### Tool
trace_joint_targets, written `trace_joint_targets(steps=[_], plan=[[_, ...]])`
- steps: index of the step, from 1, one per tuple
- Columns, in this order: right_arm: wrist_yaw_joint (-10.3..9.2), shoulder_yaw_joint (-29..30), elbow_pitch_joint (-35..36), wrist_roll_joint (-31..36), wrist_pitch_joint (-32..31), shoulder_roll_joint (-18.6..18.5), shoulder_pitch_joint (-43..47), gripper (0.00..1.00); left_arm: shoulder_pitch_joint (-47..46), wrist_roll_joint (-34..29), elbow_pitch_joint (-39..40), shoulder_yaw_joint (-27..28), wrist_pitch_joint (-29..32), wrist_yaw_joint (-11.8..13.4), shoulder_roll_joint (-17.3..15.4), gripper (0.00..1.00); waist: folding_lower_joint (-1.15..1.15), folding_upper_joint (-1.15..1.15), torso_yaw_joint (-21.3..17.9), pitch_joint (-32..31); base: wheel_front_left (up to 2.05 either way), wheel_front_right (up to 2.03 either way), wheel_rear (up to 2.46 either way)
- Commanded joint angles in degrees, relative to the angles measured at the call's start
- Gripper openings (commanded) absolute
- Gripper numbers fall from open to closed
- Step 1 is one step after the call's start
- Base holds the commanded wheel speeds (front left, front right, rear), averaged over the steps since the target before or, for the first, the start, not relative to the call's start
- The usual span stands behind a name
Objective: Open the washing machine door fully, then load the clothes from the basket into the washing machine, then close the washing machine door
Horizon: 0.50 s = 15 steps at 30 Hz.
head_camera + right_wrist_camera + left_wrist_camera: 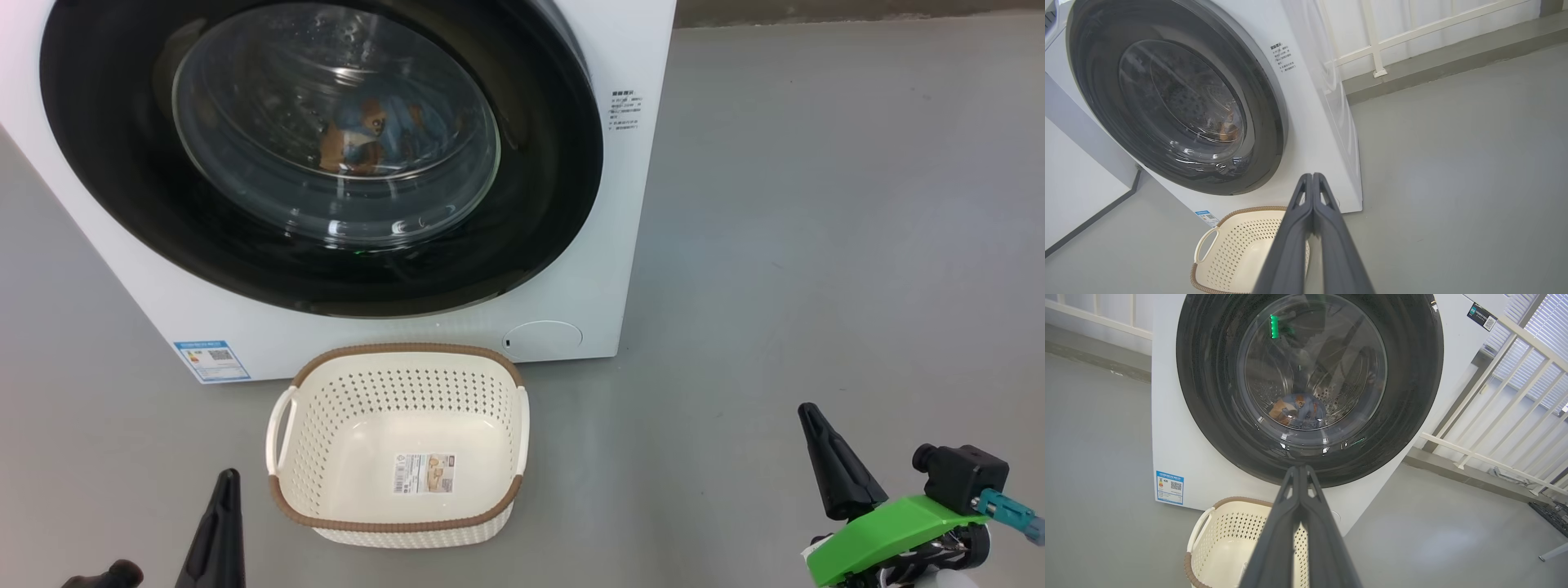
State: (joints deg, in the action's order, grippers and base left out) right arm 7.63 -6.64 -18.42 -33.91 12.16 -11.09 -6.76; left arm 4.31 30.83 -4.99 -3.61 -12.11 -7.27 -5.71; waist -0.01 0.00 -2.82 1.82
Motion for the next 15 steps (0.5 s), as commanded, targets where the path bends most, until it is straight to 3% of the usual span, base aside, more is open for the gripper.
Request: trace_joint_targets(steps=[1, 15], plan=[[-0.02, 0.6, 1.6, -1.8, -0.4, -0.5, -1.3, 0.00, -2.1, 1.5, 1.0, 0.9, 0.3, 0.1, -0.8, 0.00, 0.01, 0.00, 0.0, 0.0, 0.00, 0.00, 0.00], [-0.04, 2.1, 1.9, -9.4, -2.7, 0.5, -1.1, 0.00, -3.2, 9.8, -0.4, 1.6, 2.3, 0.0, -0.7, 0.00, 0.01, 0.00, 0.4, -0.3, 0.00, 0.00, 0.00]])
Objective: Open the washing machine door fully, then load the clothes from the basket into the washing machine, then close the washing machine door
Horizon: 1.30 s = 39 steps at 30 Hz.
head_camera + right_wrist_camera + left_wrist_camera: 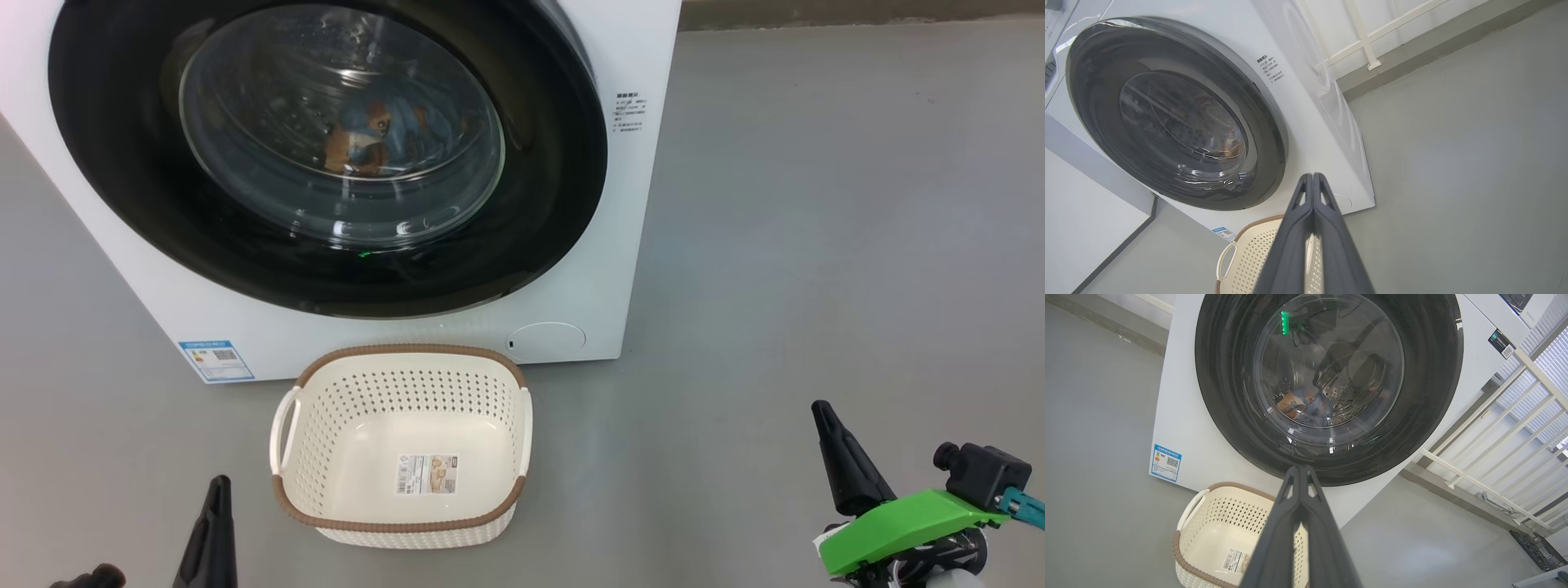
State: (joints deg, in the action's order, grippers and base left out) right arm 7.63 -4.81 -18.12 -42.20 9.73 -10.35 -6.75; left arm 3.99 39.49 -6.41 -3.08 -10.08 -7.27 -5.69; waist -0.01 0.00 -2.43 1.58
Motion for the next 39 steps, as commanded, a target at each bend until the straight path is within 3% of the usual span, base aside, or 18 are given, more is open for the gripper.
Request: trace_joint_targets(steps=[1, 39], plan=[[-0.04, 0.4, 1.7, -1.6, -0.4, -0.1, -1.1, 0.00, -3.0, 1.8, 0.9, 1.1, 0.4, 0.0, -0.7, 0.00, 0.00, 0.00, 0.0, 0.0, 0.00, 0.00, 0.00], [-0.08, 4.5, 2.6, -21.5, -6.5, 2.7, -0.5, 0.00, -6.0, 23.4, -2.8, 3.3, 5.9, -0.1, -0.2, 0.00, 0.00, 0.00, 1.0, -0.6, 0.00, 0.00, 0.00]])
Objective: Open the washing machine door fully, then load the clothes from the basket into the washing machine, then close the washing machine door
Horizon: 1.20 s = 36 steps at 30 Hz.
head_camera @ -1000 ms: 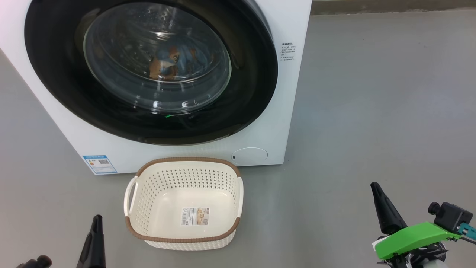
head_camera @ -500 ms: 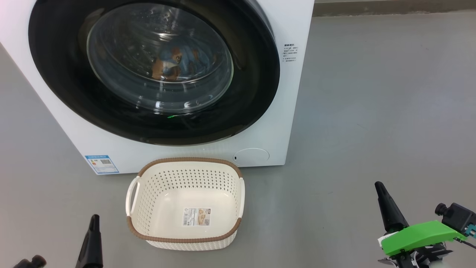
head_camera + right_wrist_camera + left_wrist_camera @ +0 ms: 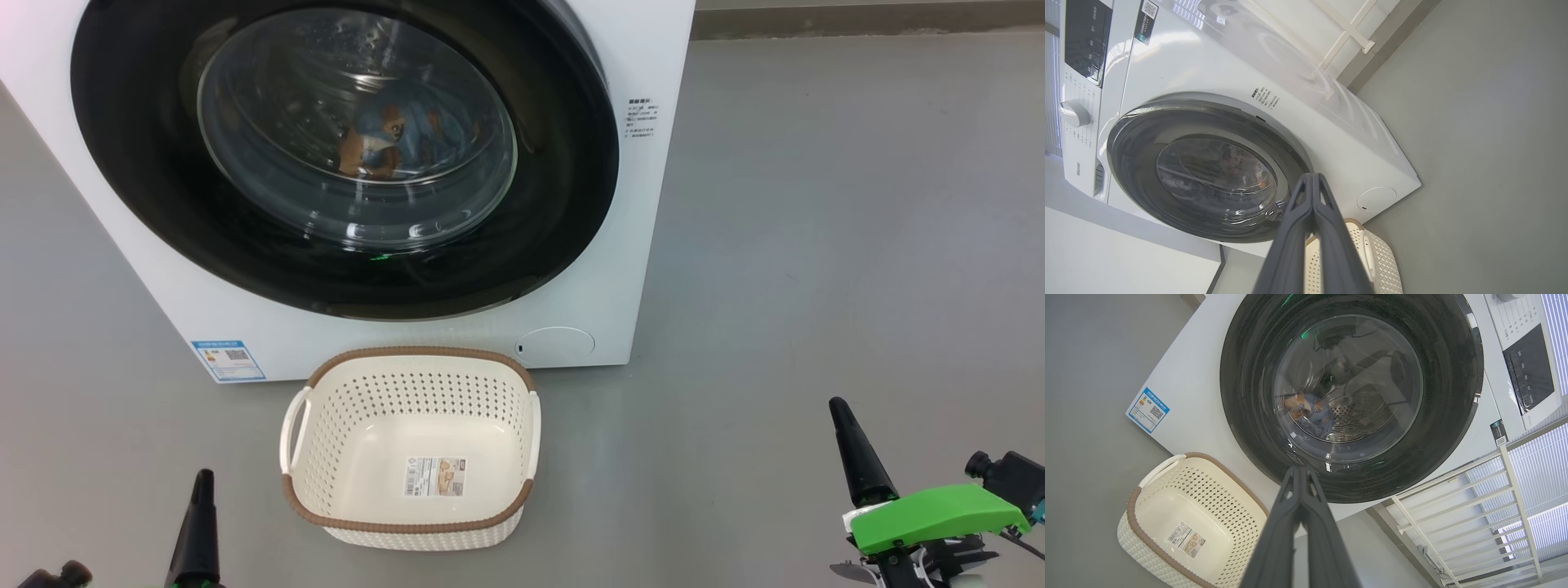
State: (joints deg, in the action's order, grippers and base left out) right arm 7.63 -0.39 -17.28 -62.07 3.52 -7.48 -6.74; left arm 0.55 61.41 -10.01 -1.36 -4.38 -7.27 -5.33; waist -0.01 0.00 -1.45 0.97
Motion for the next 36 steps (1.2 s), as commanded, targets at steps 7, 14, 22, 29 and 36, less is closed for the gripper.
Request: trace_joint_targets(steps=[7, 14, 22, 29, 36], plan=[[-0.09, 0.8, 1.9, -5.3, -1.5, 0.3, -0.4, 0.00, -3.1, 5.6, 0.2, 2.0, 1.3, -0.1, -0.5, 0.00, 0.00, 0.00, 0.2, -0.1, 0.00, 0.00, 0.00], [-0.09, 1.5, 2.0, -8.5, -2.5, 0.8, -0.3, 0.00, -3.6, 9.0, -0.4, 2.4, 2.2, -0.1, -0.4, 0.00, 0.00, 0.00, 0.4, -0.2, 0.00, 0.00, 0.00], [-0.10, 2.4, 2.2, -12.8, -3.8, 1.4, -0.2, 0.00, -4.2, 13.6, -1.1, 3.0, 3.5, -0.2, -0.2, 0.00, 0.00, 0.00, 0.6, -0.4, 0.00, 0.00, 0.00], [-0.11, 3.3, 2.4, -17.0, -5.2, 2.1, -0.1, 0.00, -4.8, 18.2, -1.8, 3.5, 4.8, -0.2, 0.0, 0.00, 0.00, 0.00, 0.8, -0.5, 0.00, 0.00, 0.00], [-0.12, 4.1, 2.6, -20.7, -6.4, 2.6, 0.0, 0.00, -5.4, 22.2, -2.5, 4.0, 5.9, -0.2, 0.2, 0.00, 0.00, 0.00, 1.0, -0.6, 0.00, 0.00, 0.00]])
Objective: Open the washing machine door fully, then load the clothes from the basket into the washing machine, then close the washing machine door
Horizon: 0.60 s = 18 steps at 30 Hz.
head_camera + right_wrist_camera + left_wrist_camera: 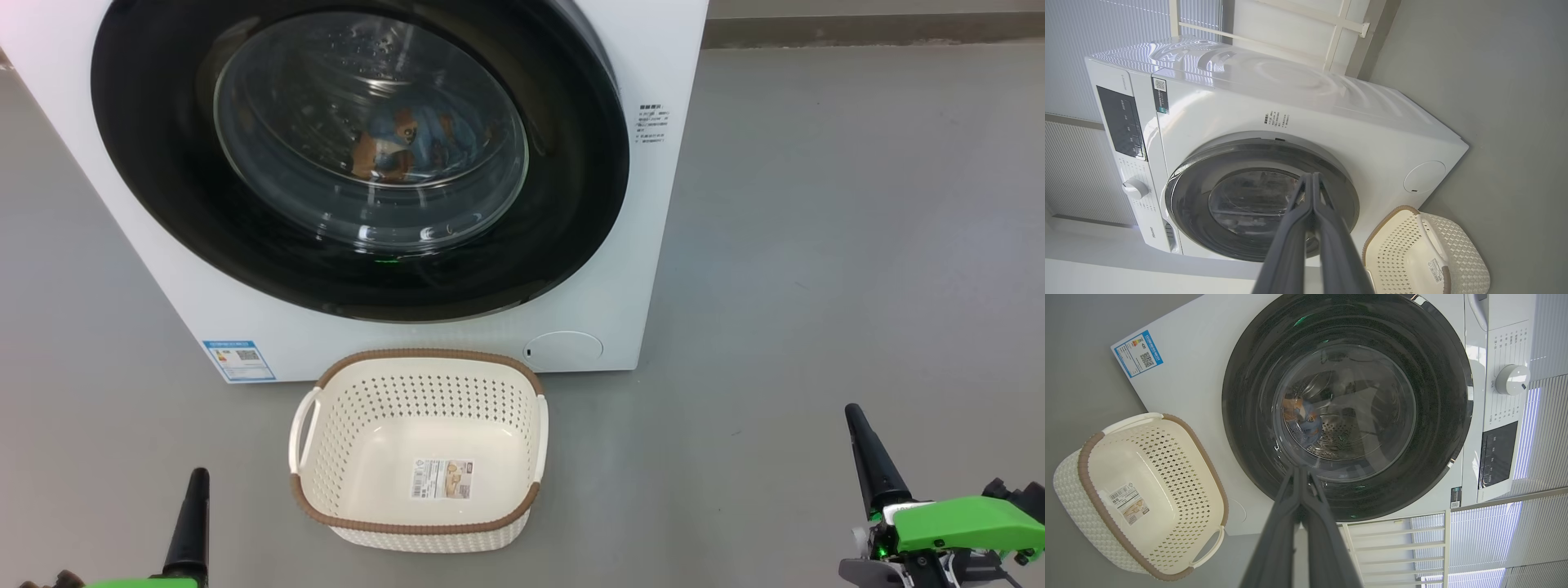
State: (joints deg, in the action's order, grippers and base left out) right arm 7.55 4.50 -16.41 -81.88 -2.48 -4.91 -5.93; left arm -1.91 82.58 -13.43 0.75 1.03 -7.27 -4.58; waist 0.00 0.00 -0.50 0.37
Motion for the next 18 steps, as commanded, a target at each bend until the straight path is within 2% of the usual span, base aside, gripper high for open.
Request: trace_joint_targets(steps=[1, 18], plan=[[-0.04, -0.6, 1.7, -1.5, -0.5, 0.1, -0.8, 0.00, -3.0, 1.6, 0.9, 2.0, 0.6, -0.2, -0.6, 0.00, 0.00, 0.00, 0.0, 0.0, 0.00, 0.00, 0.00], [-0.06, 1.2, 2.1, -10.0, -3.2, 1.4, -0.5, 0.00, -4.3, 10.8, -0.6, 3.2, 3.2, -0.2, -0.2, 0.00, 0.00, 0.00, 0.5, -0.3, 0.00, 0.00, 0.00]])
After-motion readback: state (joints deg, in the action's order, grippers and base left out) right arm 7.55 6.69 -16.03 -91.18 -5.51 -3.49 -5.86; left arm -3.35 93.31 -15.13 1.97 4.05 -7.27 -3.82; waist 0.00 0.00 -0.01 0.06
